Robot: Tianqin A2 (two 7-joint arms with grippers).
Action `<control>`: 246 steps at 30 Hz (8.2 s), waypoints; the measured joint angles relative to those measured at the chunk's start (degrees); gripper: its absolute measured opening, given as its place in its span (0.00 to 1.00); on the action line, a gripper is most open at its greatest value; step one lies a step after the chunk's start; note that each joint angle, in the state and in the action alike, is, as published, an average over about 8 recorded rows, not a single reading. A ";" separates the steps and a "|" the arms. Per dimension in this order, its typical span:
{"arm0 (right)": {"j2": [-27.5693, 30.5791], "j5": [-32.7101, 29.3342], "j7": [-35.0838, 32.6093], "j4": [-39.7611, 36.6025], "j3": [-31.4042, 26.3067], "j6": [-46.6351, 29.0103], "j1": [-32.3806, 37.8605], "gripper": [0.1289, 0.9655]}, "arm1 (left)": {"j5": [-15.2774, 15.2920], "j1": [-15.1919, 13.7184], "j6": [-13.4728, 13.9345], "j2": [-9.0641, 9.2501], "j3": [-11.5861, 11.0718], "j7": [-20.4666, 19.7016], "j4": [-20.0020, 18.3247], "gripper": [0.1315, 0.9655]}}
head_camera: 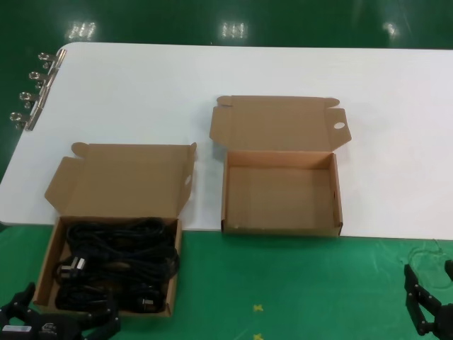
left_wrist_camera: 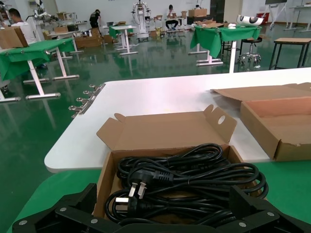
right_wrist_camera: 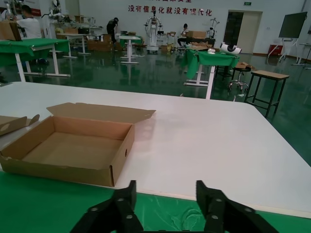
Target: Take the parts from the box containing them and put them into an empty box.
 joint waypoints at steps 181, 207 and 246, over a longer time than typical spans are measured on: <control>0.00 -0.01 0.01 0.00 0.00 0.00 0.00 1.00 | 56.70 -64.37 38.25 11.56 33.29 2.10 35.53 0.09; 0.00 -0.01 0.03 0.00 0.00 0.00 0.00 1.00 | 55.63 -65.11 36.10 9.88 31.74 6.83 37.89 0.26; 0.00 -0.03 0.03 0.00 -0.01 0.01 0.00 1.00 | 37.10 -49.21 27.18 6.41 24.01 10.31 28.13 0.95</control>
